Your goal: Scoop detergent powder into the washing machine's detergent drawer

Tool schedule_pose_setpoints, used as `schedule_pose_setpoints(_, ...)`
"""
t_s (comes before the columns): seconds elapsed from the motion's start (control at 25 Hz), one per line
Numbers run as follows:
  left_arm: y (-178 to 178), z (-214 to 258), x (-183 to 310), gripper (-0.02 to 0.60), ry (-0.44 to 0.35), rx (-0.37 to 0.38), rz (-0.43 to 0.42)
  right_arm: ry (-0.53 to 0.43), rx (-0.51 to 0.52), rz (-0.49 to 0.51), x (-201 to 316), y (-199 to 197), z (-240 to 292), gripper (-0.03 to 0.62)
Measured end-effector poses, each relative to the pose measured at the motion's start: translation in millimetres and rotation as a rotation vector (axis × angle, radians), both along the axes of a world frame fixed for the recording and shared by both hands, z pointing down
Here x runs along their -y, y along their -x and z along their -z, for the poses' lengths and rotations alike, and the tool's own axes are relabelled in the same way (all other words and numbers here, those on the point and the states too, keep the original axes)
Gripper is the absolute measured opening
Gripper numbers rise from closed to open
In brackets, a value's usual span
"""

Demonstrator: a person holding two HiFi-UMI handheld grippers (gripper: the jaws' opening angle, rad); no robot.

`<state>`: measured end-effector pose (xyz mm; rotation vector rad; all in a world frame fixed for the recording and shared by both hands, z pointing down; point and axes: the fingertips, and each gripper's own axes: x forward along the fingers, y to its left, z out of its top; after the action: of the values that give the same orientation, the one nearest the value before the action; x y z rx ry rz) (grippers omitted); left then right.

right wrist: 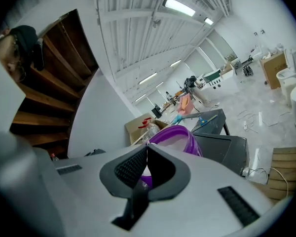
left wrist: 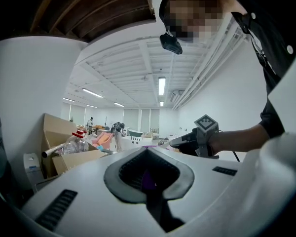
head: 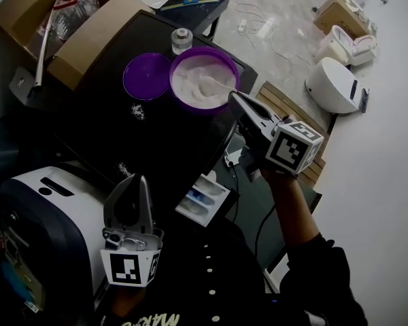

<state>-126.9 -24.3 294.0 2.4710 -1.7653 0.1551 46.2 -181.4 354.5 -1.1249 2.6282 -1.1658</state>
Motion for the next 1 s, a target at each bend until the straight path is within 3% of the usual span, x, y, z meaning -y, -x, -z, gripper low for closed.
schedule_pose_setpoints(0.6, -16, 27, -11, 0.015, -0.072, -0.021, -0.091, -0.073, 0.129, -0.013, -77, -20, 80, 0.031)
schedule_pose_setpoints(1.0, -26, 35, -20, 0.015, -0.104, -0.026, -0.169, -0.04, 0.114, -0.052, -161, -39, 75, 0.031)
